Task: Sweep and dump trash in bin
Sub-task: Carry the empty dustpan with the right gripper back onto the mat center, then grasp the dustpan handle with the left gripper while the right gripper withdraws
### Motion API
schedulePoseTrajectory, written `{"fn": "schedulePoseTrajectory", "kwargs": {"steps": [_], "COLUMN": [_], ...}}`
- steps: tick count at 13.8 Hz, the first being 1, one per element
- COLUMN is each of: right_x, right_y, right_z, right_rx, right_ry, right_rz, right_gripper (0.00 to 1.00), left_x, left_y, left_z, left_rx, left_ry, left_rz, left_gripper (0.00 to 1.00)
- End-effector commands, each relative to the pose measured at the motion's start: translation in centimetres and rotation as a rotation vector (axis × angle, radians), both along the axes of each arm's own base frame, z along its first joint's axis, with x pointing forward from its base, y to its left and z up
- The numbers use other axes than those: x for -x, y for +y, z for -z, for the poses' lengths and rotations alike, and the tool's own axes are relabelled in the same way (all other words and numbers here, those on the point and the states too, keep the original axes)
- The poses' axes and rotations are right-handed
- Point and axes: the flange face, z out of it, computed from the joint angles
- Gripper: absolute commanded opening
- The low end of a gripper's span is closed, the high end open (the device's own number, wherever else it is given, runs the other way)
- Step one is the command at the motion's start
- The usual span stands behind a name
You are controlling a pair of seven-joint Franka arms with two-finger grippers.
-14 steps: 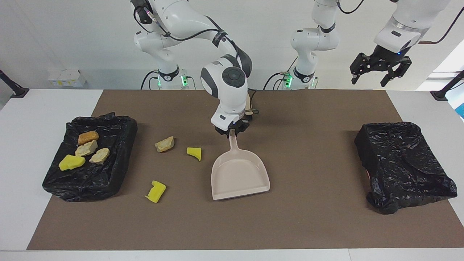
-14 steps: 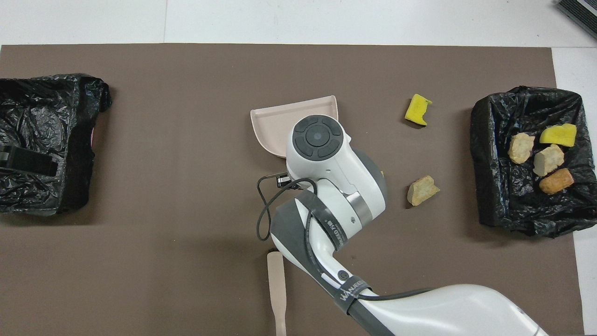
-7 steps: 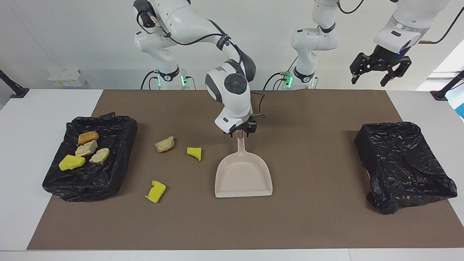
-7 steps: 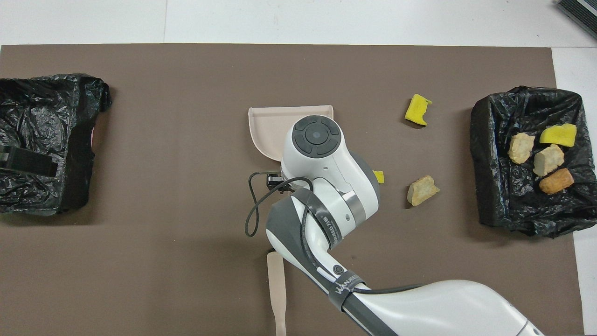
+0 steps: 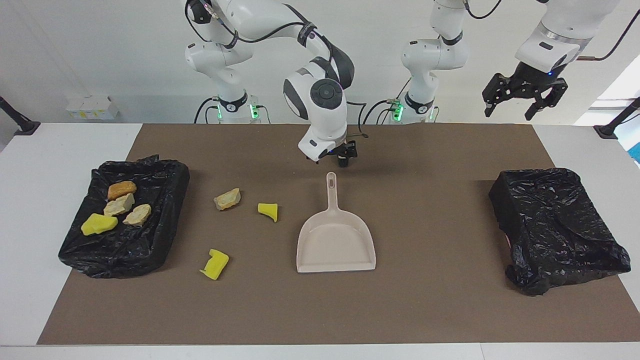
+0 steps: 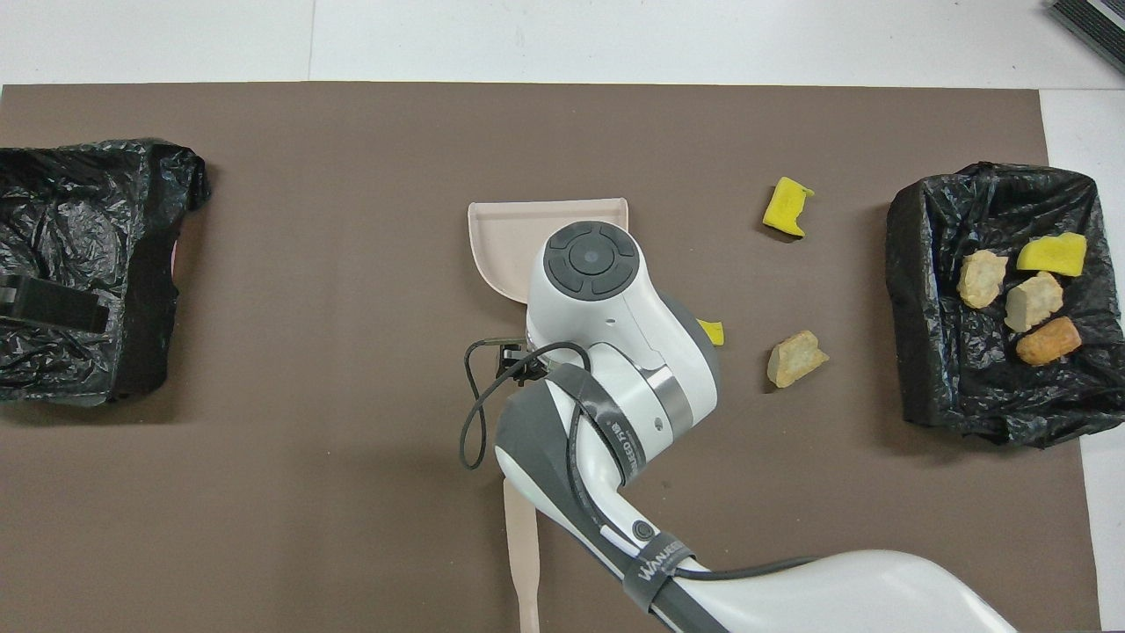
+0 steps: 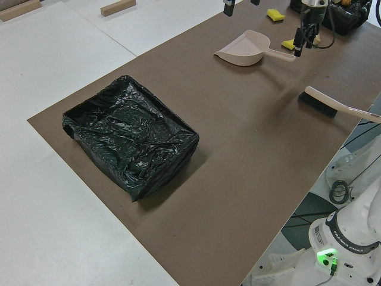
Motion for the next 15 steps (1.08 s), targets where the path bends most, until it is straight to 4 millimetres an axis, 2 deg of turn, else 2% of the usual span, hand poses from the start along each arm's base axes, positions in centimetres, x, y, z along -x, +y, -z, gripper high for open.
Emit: {"fn": "schedulePoseTrajectory", "kwargs": {"steps": [1,3,5,7,9,11,13,14,15], "right_x": [5.2,9.0,12.8,16.7,20.2,23.8,25.8,26.4,27.1], "right_y": [0.7,1.7,1.8,0.9,0.2,0.7,1.0,1.4,1.8], "right_z": [0.5,1.0,1.7,2.8,3.4,4.9,6.2,6.2,6.4], "right_rx": [0.004,0.005,0.008,0.0,0.013,0.05,0.063,0.065,0.064], "right_ry": [-0.019,-0.046,-0.036,-0.029,-0.015,-0.001,-0.011,-0.016,-0.022], "right_rz": [0.02,0.015,0.011,0.015,0.005,-0.006,0.018,0.037,0.05], "right_gripper": [1.0,1.0,1.0,1.0,1.0,1.0,1.0,1.0,1.0], "left_x": [-0.4,-1.1,-1.7,-2.0,-2.3,-2.3,-2.8,-2.5,-2.1], "left_y": [-2.5,-4.2,-8.3,-12.2,-15.8,-18.7,-21.6,-23.7,-26.2], "left_z": [1.6,2.7,5.1,7.4,9.7,12.2,14.9,16.2,18.6], "left_rx": [0.017,0.025,0.036,0.046,0.062,0.071,0.081,0.085,0.072], "left_ry": [-0.024,-0.058,-0.077,-0.076,-0.09,-0.094,-0.096,-0.088,-0.069], "left_rz": [0.028,-0.004,0.002,-0.016,-0.049,-0.051,-0.061,-0.066,-0.081], "left_gripper": [1.0,1.0,1.0,1.0,1.0,1.0,1.0,1.0,1.0]}}
